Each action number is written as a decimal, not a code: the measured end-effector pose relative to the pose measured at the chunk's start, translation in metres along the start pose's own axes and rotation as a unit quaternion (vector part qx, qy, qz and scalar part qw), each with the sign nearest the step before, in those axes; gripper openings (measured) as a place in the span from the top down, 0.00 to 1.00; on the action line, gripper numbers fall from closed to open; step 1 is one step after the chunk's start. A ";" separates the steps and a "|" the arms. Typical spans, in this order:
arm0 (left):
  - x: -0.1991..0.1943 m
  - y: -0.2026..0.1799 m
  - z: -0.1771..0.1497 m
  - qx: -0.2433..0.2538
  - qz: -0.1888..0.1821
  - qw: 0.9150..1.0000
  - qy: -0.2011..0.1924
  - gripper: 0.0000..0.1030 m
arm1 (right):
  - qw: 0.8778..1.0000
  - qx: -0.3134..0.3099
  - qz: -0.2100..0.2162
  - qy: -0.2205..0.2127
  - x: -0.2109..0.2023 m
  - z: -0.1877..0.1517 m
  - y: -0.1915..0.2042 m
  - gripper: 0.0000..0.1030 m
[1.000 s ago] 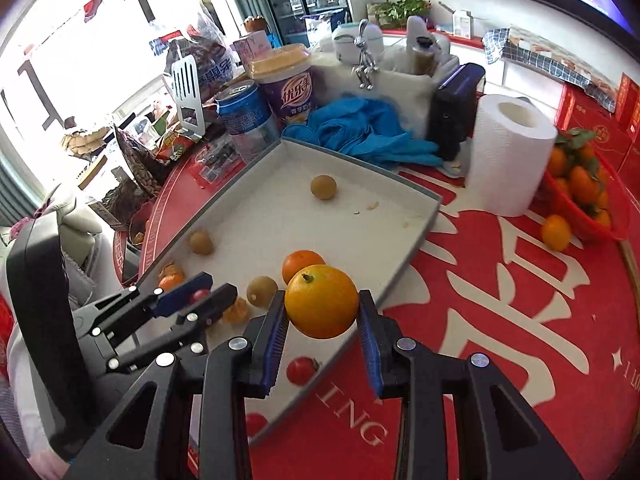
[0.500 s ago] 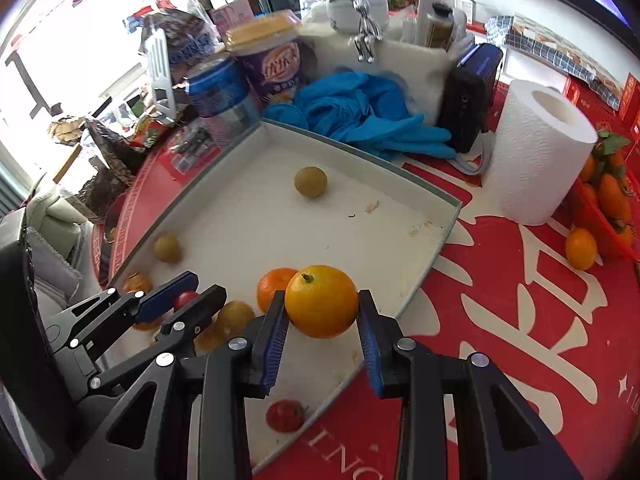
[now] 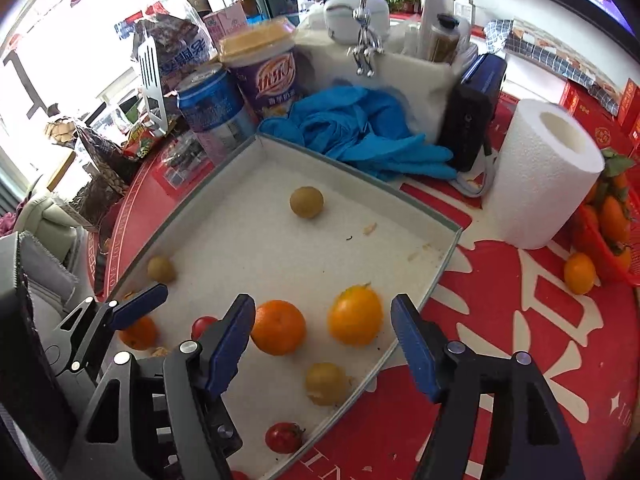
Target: Organize fruits
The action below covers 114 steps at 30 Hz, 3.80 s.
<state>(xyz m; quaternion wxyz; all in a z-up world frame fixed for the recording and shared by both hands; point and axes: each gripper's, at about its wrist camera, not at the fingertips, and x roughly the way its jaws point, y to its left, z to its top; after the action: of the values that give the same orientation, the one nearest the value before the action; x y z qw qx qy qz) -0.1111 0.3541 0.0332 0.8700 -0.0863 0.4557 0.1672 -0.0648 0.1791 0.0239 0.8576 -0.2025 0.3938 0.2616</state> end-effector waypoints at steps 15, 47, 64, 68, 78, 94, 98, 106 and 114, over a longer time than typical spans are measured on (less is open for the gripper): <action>-0.010 -0.006 -0.020 0.004 -0.019 1.000 0.019 0.09 | 0.998 -0.013 -0.062 0.018 -0.022 -0.024 -0.002 0.00; -0.022 -0.005 -0.045 0.047 0.021 0.999 0.011 0.01 | 0.994 -0.003 -0.038 0.099 -0.009 -0.056 0.001 0.00; -0.037 -0.016 -0.039 0.038 0.010 0.999 0.022 0.01 | 0.994 -0.048 -0.079 0.066 -0.025 -0.039 0.017 0.00; -0.038 -0.016 -0.039 0.037 0.012 0.999 0.019 0.01 | 0.993 -0.053 -0.082 0.063 -0.026 -0.040 0.019 0.00; -0.039 -0.020 -0.040 0.042 0.016 0.999 0.019 0.01 | 0.992 -0.059 -0.086 0.064 -0.024 -0.042 0.019 0.00; -0.038 -0.024 -0.040 0.050 0.017 0.998 0.021 0.01 | 0.992 -0.063 -0.085 0.063 -0.023 -0.042 0.020 0.00; -0.037 -0.024 -0.040 0.050 0.019 0.998 0.022 0.01 | 0.993 -0.063 -0.083 0.063 -0.023 -0.043 0.021 0.00; -0.038 -0.027 -0.040 0.056 0.022 0.998 0.023 0.01 | 0.993 -0.063 -0.079 0.061 -0.023 -0.044 0.020 0.00; -0.038 -0.031 -0.040 0.061 0.027 0.997 0.026 0.01 | 0.994 -0.062 -0.073 0.060 -0.024 -0.046 0.018 0.00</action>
<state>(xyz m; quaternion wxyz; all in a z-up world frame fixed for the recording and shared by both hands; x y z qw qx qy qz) -0.1504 0.3047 0.0411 0.8566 -0.0251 0.4898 0.1604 -0.1153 0.1606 0.0123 0.8352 -0.2983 0.4116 0.2099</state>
